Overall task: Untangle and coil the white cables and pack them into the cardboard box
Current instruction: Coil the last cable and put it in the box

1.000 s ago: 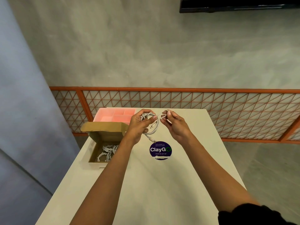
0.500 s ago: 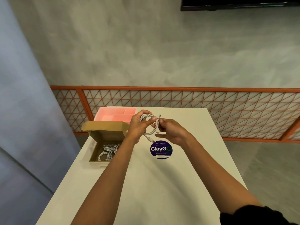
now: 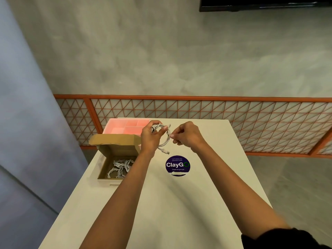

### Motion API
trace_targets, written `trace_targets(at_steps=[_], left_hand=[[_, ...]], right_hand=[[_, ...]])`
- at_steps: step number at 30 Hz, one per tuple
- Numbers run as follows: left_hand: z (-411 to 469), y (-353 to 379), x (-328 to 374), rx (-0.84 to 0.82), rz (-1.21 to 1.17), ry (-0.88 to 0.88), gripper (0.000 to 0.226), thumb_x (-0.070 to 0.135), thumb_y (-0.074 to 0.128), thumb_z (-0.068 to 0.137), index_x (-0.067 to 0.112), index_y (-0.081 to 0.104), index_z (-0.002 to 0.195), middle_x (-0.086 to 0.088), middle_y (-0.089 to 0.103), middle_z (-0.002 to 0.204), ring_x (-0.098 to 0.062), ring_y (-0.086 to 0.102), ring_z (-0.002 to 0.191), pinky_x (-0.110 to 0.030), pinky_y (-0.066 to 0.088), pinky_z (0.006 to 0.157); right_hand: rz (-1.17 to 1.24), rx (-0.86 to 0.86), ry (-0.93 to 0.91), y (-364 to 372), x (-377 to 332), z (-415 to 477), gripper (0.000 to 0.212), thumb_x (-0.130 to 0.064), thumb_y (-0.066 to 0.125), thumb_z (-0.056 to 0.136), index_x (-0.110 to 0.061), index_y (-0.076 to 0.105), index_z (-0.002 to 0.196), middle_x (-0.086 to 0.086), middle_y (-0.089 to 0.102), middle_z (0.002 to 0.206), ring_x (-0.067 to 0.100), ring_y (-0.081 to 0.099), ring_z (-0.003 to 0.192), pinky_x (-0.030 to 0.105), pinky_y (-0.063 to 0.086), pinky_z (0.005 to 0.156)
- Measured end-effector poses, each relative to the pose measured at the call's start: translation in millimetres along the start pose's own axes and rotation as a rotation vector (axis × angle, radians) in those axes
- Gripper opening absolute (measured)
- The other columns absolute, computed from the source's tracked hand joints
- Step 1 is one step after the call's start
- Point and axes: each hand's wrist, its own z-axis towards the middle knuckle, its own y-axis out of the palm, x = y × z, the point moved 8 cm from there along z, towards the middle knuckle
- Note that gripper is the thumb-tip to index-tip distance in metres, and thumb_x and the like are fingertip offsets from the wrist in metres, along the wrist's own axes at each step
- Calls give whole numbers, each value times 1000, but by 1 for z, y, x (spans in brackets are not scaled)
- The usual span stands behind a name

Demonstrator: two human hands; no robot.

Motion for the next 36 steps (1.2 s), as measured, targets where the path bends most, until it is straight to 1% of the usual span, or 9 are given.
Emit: trace_targets(at_steps=[3, 7, 11, 15, 18, 20, 23, 26, 36], left_hand=[[0, -2, 0, 13, 44, 47, 18, 12, 73, 82, 15, 60, 94, 6, 61, 88, -11, 58, 82, -14, 45, 71], [-2, -6, -3, 14, 70, 95, 18, 9, 71, 82, 13, 58, 93, 10, 61, 82, -7, 60, 77, -16, 48, 72], [-1, -12, -8, 52, 49, 71, 20, 10, 71, 83, 19, 55, 90, 4, 65, 83, -16, 65, 81, -29, 52, 74], [-1, -17, -6, 83, 11, 50, 24, 13, 71, 83, 29, 53, 84, -7, 66, 95, -19, 66, 86, -28, 54, 74], [-6, -16, 0, 76, -41, 59, 17, 16, 70, 85, 21, 54, 90, -6, 63, 94, -15, 62, 85, -16, 52, 68], [-8, -15, -2, 57, -63, 0, 19, 20, 69, 86, 15, 54, 96, 0, 61, 90, -11, 58, 80, -19, 48, 59], [-10, -9, -7, -27, -100, -122, 23, 27, 69, 86, 17, 52, 98, -2, 59, 87, -11, 53, 72, -24, 41, 52], [-13, -1, -6, -168, -146, -165, 20, 25, 66, 88, 18, 50, 98, 0, 61, 88, -12, 43, 62, -21, 42, 45], [-28, 17, 2, -470, -310, -280, 37, 14, 64, 89, 25, 58, 124, 1, 54, 81, -8, 28, 51, -22, 48, 53]], right_hand=[[-49, -99, 3, 6, -3, -4, 17, -17, 63, 90, -6, 72, 101, 11, 68, 82, 16, 60, 71, 21, 43, 56], [-84, -136, -86, 7, -10, -8, 19, -15, 59, 92, -8, 74, 101, 5, 67, 91, 9, 52, 66, 19, 41, 61], [-71, -170, -137, 6, -13, -14, 17, -13, 61, 91, -9, 76, 97, -8, 63, 81, 9, 52, 65, 20, 41, 65], [-21, -192, -153, -1, -15, -16, 17, -13, 61, 91, -10, 76, 97, -8, 62, 89, 7, 53, 71, 21, 41, 69], [16, -161, -136, -10, -11, -13, 17, -13, 60, 92, -10, 75, 99, -5, 63, 95, 5, 53, 85, 18, 38, 64], [23, -127, -119, -17, -8, -9, 18, -13, 59, 93, -9, 75, 100, -1, 65, 93, 6, 51, 84, 18, 35, 60], [39, -66, -100, -26, -2, -5, 20, -14, 56, 95, -7, 73, 102, 2, 64, 80, 15, 50, 79, 19, 36, 58], [28, -8, -130, -34, 4, -1, 18, -16, 59, 93, -10, 74, 100, 2, 67, 89, 13, 52, 75, 18, 39, 61], [54, 70, -143, -43, 16, 4, 18, -14, 57, 94, -11, 74, 96, -4, 67, 88, 6, 57, 77, 14, 43, 64]])
